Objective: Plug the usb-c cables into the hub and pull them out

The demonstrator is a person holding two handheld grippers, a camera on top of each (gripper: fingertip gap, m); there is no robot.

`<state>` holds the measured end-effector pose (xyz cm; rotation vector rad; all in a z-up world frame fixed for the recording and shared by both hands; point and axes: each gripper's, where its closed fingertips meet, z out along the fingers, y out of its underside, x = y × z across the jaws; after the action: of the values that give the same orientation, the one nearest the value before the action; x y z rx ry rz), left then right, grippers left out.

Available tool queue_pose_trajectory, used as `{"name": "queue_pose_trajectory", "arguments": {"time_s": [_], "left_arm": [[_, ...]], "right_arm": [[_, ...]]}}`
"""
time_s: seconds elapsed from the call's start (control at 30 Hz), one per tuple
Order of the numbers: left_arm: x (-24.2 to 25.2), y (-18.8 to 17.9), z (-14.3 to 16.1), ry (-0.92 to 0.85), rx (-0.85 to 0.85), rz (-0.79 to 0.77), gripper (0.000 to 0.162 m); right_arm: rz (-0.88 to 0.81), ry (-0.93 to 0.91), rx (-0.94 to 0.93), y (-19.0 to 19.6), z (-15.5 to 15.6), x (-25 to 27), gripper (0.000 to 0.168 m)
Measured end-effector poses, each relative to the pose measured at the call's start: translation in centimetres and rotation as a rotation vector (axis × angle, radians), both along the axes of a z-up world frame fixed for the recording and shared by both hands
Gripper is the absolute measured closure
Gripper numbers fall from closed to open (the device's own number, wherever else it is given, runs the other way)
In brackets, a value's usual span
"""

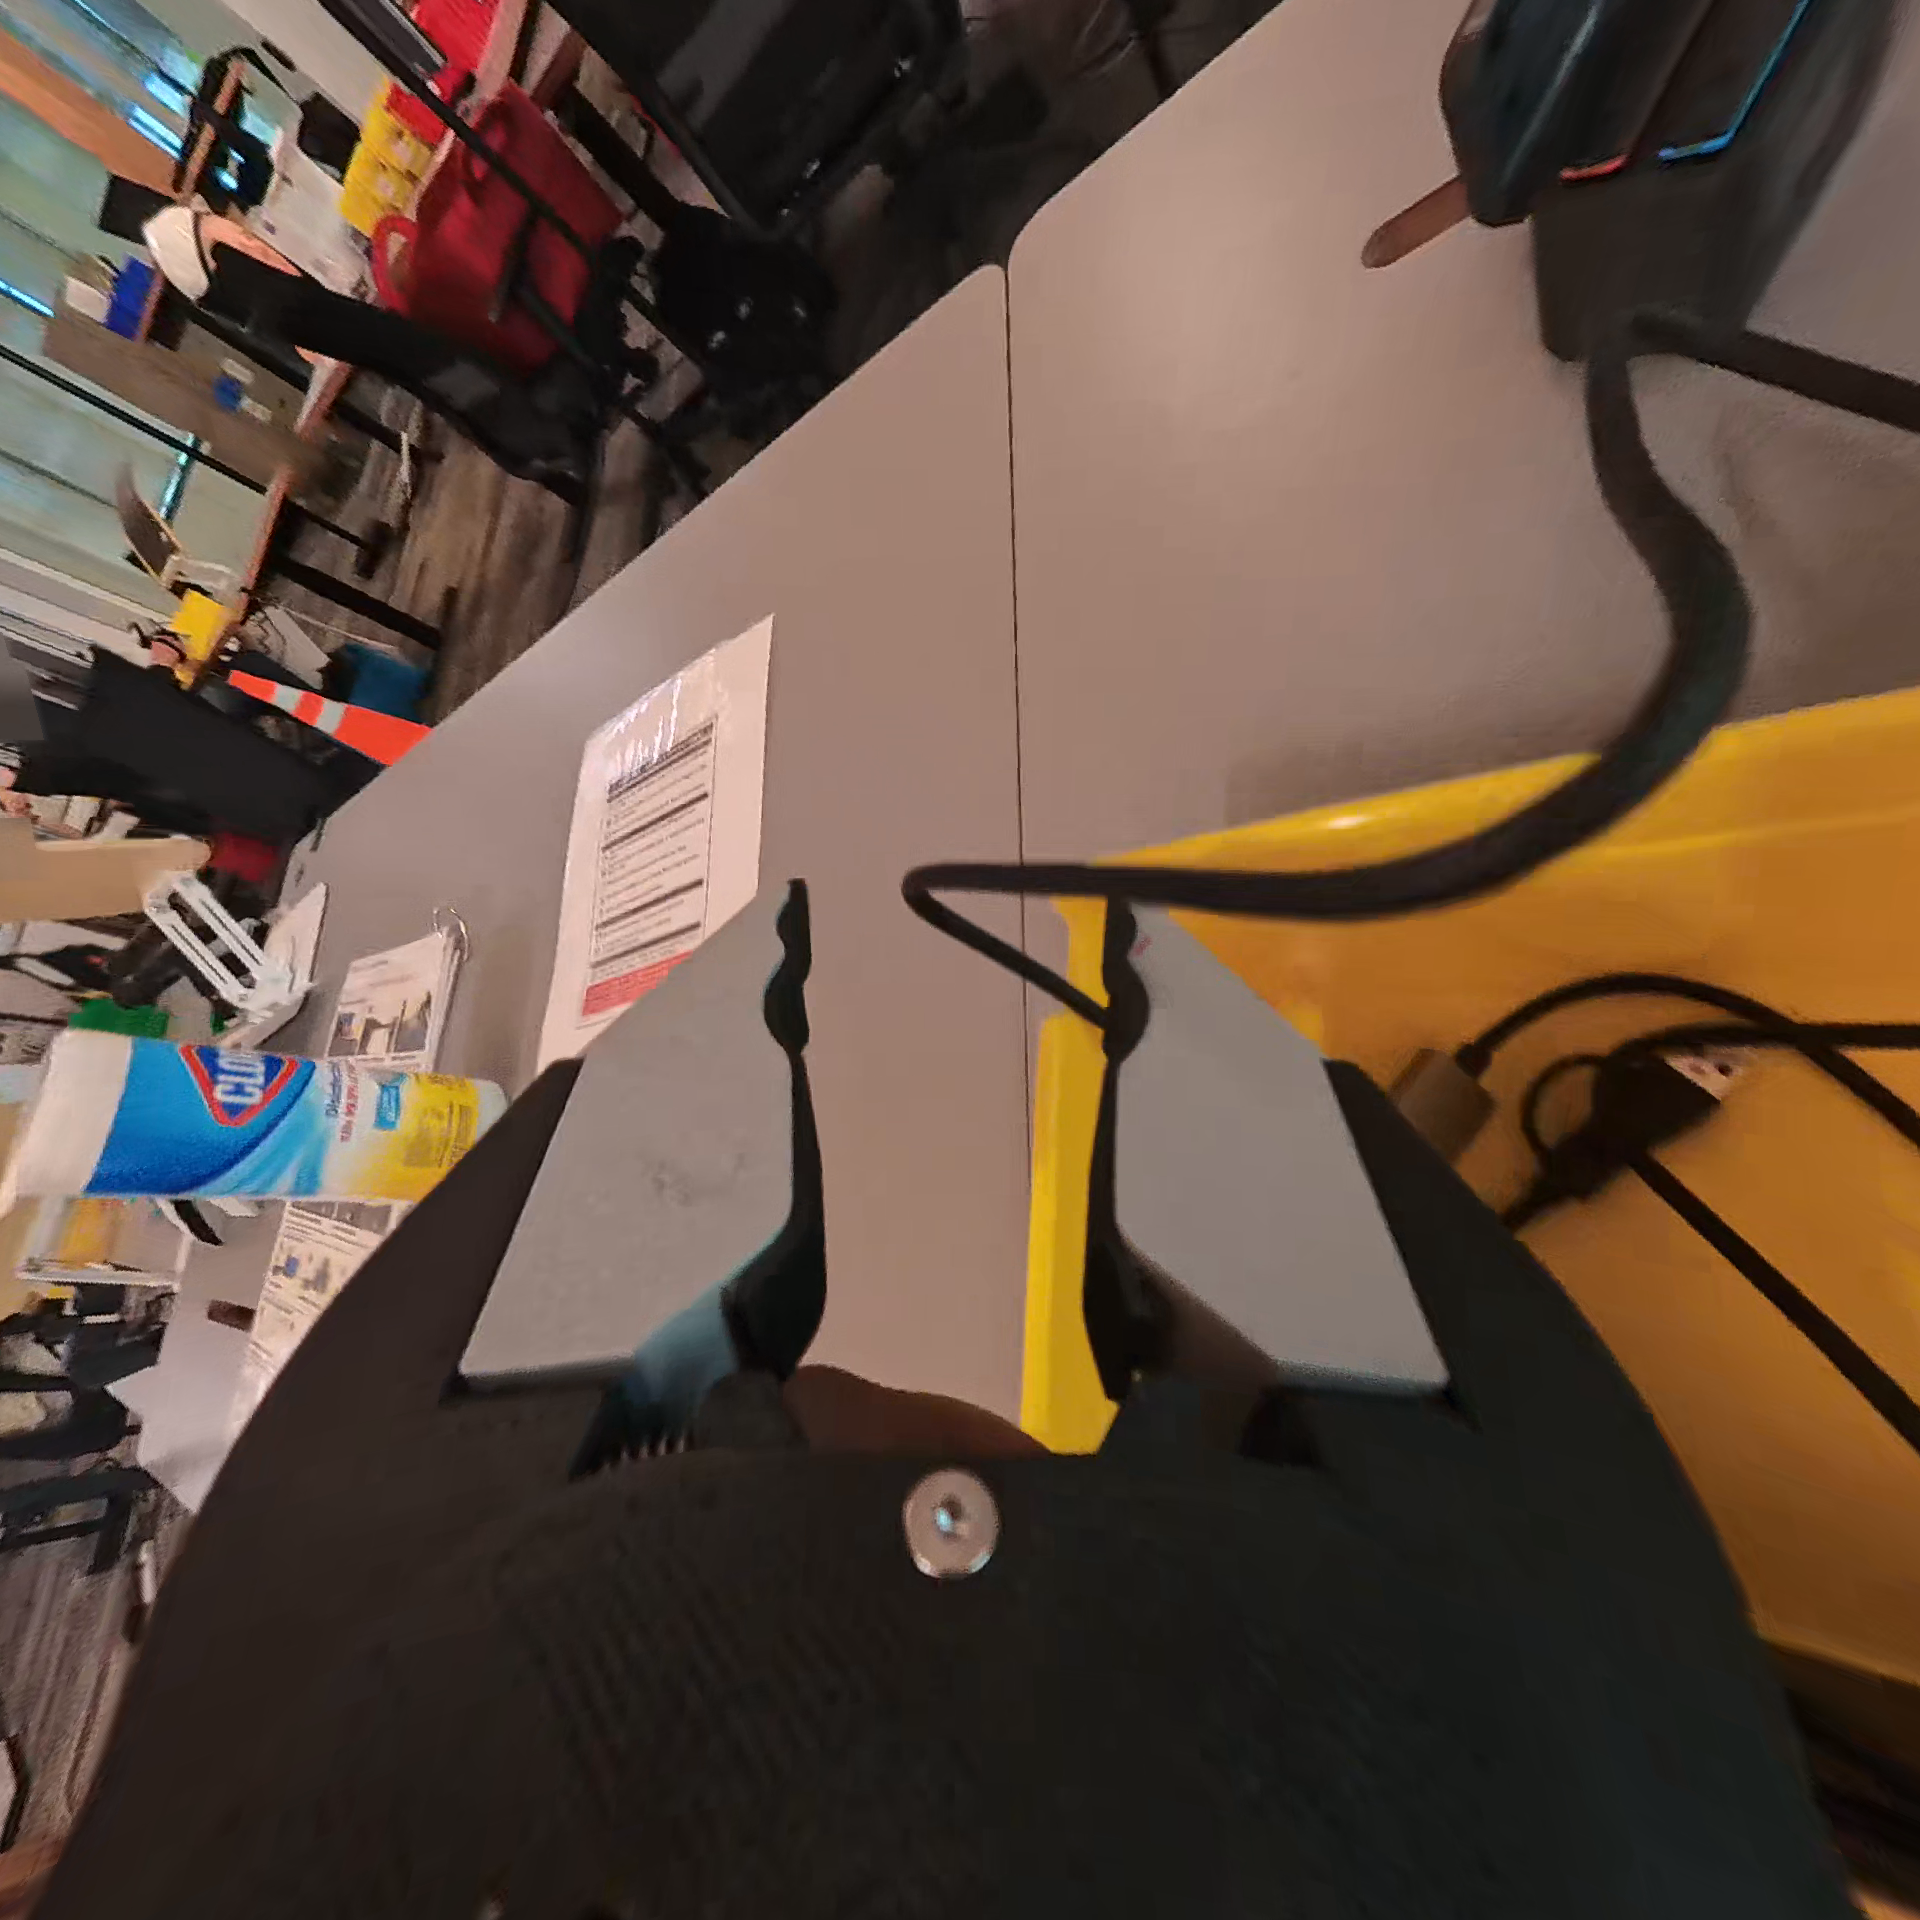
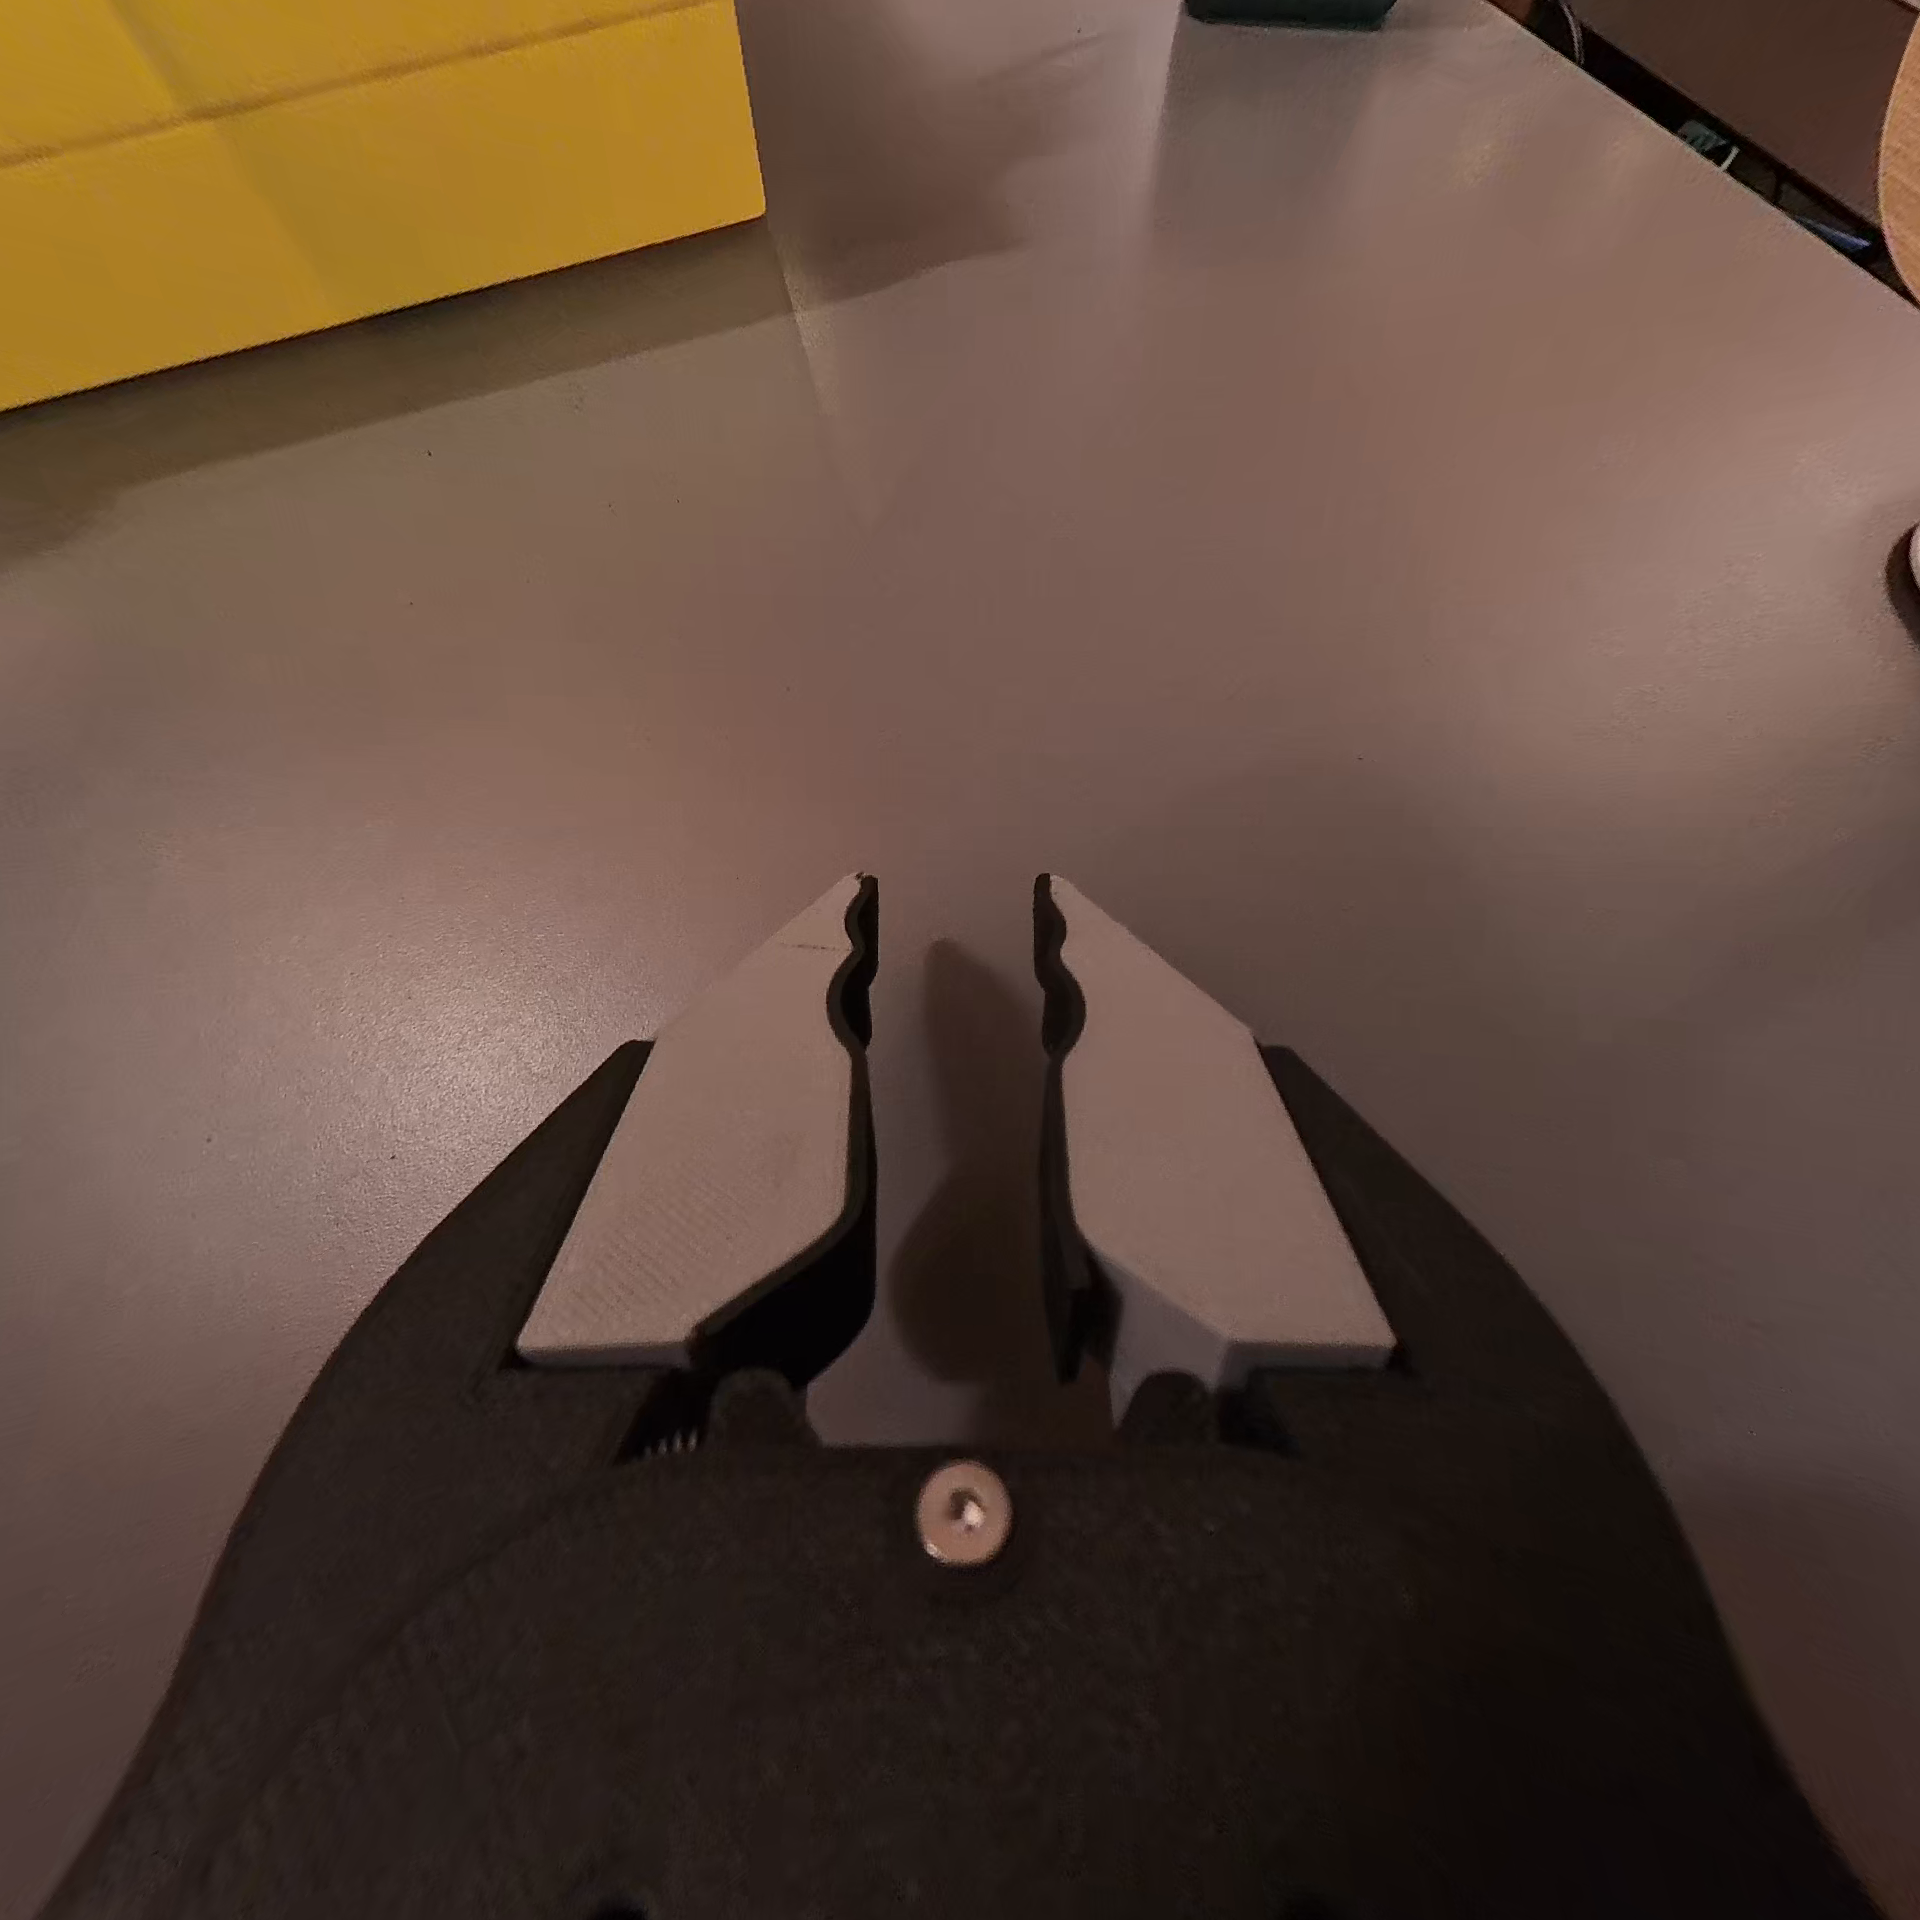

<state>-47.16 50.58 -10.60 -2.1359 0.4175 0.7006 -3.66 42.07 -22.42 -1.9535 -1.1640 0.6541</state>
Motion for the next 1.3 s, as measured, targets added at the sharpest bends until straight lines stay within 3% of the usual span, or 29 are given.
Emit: {"name": "queue_pose_trajectory", "arguments": {"time_s": [0.03,0.07,0.13,0.27,0.43,0.57,0.7,0.93,1.13,1.3], "left_arm": [[0.0,0.5,0.0,0.010,-0.002,-0.005,0.121],[-0.3,0.8,0.0,0.030,-0.006,0.001,0.145],[-1.0,1.0,0.1,0.084,-0.027,0.025,0.160],[-0.6,0.8,4.0,0.087,0.098,0.025,0.160],[2.8,-1.2,13.5,0.134,0.298,-0.037,0.161],[9.2,-3.5,21.2,0.139,0.455,-0.166,0.160],[16.8,-6.7,26.8,0.202,0.587,-0.321,0.161],[27.7,-11.0,32.3,0.152,0.715,-0.558,0.160],[32.7,-12.0,34.0,0.029,0.755,-0.683,0.161],[35.7,-13.2,37.8,-0.052,0.805,-0.769,0.160]], "right_arm": [[0.001,0.003,-0.002,0.0,0.0,0.0,0.142],[0.000,0.006,-0.004,0.0,0.1,0.0,0.142],[-0.002,0.014,-0.004,0.0,0.2,0.0,0.142],[-0.004,0.024,-0.002,0.0,0.3,0.0,0.142],[0.003,0.028,0.033,-0.1,0.6,-0.1,0.143],[0.053,0.118,0.063,-0.9,2.2,-0.8,0.142],[0.083,0.240,0.087,-1.5,4.8,-0.8,0.136],[0.047,0.409,0.223,-1.8,10.3,1.2,0.132],[-0.020,0.577,0.297,-1.6,14.7,4.2,0.133],[-0.096,0.672,0.258,-0.1,15.0,6.1,0.135]]}}
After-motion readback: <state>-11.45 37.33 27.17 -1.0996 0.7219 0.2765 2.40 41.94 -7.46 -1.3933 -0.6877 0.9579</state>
